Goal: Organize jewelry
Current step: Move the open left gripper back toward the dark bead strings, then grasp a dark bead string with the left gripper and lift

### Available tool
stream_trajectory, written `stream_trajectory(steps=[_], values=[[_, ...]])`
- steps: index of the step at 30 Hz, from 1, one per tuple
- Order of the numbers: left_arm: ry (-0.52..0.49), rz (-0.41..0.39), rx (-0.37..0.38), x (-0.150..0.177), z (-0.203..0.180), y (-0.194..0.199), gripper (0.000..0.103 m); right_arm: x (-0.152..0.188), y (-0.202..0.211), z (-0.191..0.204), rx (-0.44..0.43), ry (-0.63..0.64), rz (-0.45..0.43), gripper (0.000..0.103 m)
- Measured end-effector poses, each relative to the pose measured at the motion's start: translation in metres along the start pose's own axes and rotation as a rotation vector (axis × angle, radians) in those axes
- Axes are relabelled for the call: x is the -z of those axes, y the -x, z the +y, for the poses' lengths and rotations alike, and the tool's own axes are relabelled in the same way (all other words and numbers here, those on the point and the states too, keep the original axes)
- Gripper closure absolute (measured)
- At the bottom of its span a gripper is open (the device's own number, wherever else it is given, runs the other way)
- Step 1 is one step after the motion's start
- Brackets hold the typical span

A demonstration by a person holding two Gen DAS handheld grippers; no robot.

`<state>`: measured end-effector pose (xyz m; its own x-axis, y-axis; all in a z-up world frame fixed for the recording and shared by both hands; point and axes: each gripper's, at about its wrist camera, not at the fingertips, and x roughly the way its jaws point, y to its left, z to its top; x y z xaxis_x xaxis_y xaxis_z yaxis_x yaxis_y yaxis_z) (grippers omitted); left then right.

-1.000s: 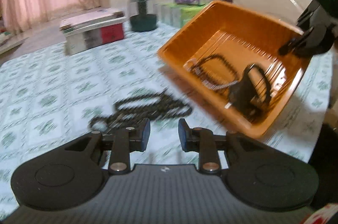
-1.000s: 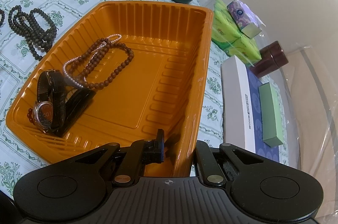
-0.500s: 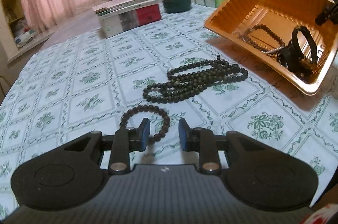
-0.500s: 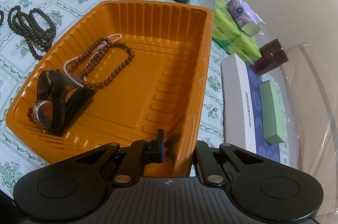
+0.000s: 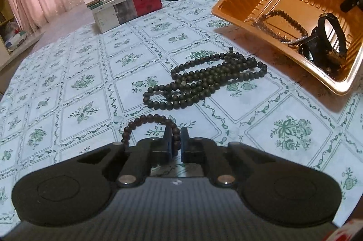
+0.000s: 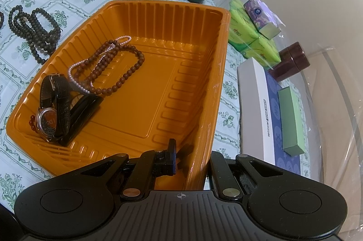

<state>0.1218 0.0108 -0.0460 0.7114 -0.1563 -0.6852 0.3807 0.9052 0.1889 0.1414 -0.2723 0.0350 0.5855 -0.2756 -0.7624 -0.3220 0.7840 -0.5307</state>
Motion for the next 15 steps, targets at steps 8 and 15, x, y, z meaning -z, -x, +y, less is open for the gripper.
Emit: stream_trajectory(steps=[8, 15], values=[[0.059, -0.038, -0.014, 0.001, 0.007, 0.029, 0.097, 0.0, 0.0, 0.0, 0.0, 0.001, 0.0, 0.094], [0.099, -0.081, -0.015, -0.007, 0.012, 0.05, 0.097, 0.0, 0.0, 0.0, 0.0, 0.001, 0.0, 0.094]])
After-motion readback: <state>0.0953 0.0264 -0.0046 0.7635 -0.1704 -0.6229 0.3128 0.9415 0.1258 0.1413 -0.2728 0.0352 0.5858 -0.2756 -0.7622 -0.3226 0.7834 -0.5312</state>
